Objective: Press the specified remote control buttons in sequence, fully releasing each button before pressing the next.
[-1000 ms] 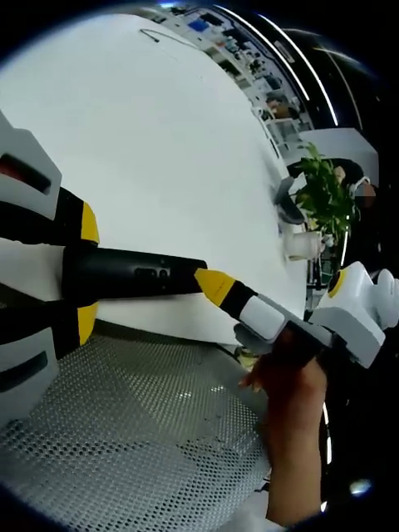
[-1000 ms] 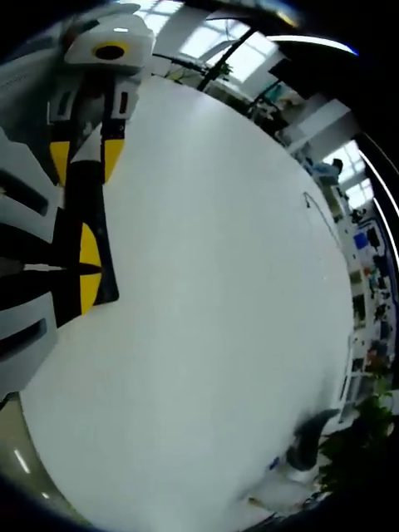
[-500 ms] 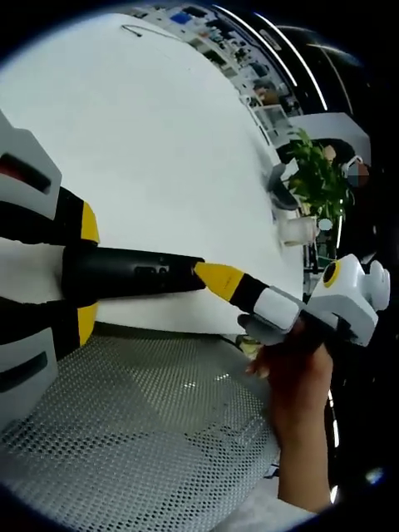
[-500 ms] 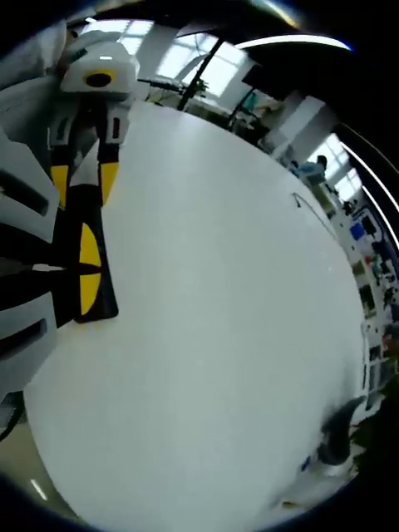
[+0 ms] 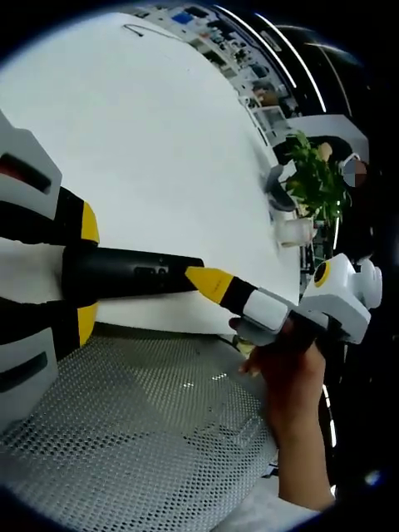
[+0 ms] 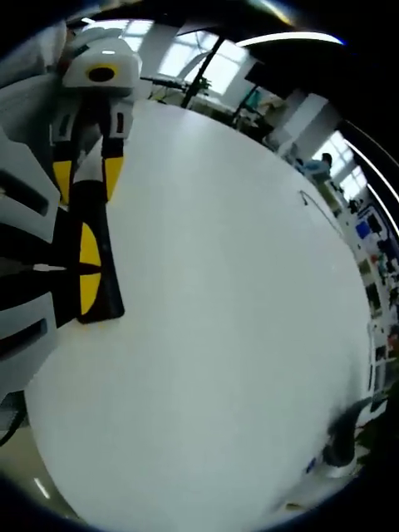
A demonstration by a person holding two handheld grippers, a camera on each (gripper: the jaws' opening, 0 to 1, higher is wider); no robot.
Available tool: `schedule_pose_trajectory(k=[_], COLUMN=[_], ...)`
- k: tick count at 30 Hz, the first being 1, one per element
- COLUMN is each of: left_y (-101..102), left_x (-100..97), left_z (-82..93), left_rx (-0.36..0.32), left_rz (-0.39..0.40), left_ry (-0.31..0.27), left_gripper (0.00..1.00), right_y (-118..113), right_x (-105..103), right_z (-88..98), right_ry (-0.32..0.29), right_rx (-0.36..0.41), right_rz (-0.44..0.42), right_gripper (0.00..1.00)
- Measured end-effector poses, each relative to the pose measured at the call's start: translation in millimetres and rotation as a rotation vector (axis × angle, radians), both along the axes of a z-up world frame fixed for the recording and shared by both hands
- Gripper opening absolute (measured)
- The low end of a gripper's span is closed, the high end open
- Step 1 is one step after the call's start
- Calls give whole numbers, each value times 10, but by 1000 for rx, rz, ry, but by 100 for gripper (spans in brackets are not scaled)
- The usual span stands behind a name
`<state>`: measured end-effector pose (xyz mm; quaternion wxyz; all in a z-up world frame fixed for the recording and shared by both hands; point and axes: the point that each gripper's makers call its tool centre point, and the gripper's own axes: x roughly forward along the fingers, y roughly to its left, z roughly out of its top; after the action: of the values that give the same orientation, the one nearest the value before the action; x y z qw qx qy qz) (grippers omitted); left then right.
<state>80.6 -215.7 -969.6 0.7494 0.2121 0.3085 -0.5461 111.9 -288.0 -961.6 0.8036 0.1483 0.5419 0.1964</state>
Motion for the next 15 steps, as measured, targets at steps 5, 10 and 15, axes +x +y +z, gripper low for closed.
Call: schedule_pose_trajectory(k=[5, 10, 15], left_y=[0, -7, -26], left_x=[11, 34, 52], left_z=[1, -4, -3], left_rx=[-2, -1, -9], left_rz=[4, 3, 1], left_ry=[-4, -6, -10], left_gripper=[24, 24, 24], right_y=[5, -6, -10], right_x=[4, 15, 22], right_z=[4, 7, 2], right_ry=[-13, 2, 25], right_rx=[-8, 17, 44], right_rz=[1, -19, -50], right_gripper=[0, 0, 0])
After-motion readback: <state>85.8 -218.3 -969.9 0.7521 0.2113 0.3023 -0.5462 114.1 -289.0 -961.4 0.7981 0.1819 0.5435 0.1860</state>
